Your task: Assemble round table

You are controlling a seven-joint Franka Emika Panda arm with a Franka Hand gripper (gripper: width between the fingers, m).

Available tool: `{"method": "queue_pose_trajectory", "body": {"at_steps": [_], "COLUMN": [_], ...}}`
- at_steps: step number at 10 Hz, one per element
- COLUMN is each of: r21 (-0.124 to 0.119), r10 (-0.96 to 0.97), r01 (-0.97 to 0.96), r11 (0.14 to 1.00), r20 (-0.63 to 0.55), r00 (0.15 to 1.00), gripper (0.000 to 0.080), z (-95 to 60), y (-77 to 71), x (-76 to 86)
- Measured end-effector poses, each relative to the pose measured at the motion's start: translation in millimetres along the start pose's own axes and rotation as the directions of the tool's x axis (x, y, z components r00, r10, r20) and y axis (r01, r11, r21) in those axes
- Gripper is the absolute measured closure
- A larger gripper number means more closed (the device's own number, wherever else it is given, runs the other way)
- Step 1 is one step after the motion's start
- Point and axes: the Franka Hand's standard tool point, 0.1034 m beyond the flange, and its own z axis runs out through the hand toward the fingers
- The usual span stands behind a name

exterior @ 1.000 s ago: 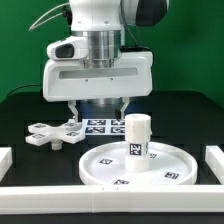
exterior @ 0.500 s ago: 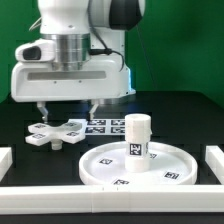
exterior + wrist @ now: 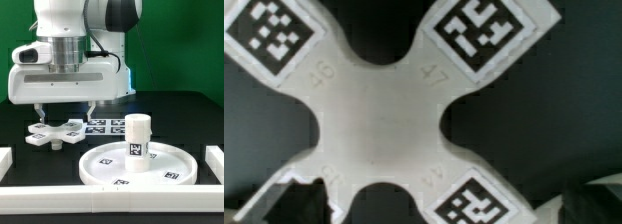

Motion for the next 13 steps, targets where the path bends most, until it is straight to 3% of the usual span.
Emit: {"method": "queue_pose_trajectory", "body": {"at_steps": [2, 5, 13], "r21": [0.005, 0.006, 0.007], "r10": [0.033, 0.042, 0.039], "r01": [-0.033, -0.042, -0.039], "r11": [0.999, 0.999, 0.999], "r20": [0.008, 0.017, 0.026], "r00": [0.999, 0.999, 0.999], "gripper": [0.0151, 0.0151, 0.0151], "z": [4.0, 10.2, 15.7], "y": [14.1, 20.0, 18.2], "x": [-6.7, -8.9, -10.8]}}
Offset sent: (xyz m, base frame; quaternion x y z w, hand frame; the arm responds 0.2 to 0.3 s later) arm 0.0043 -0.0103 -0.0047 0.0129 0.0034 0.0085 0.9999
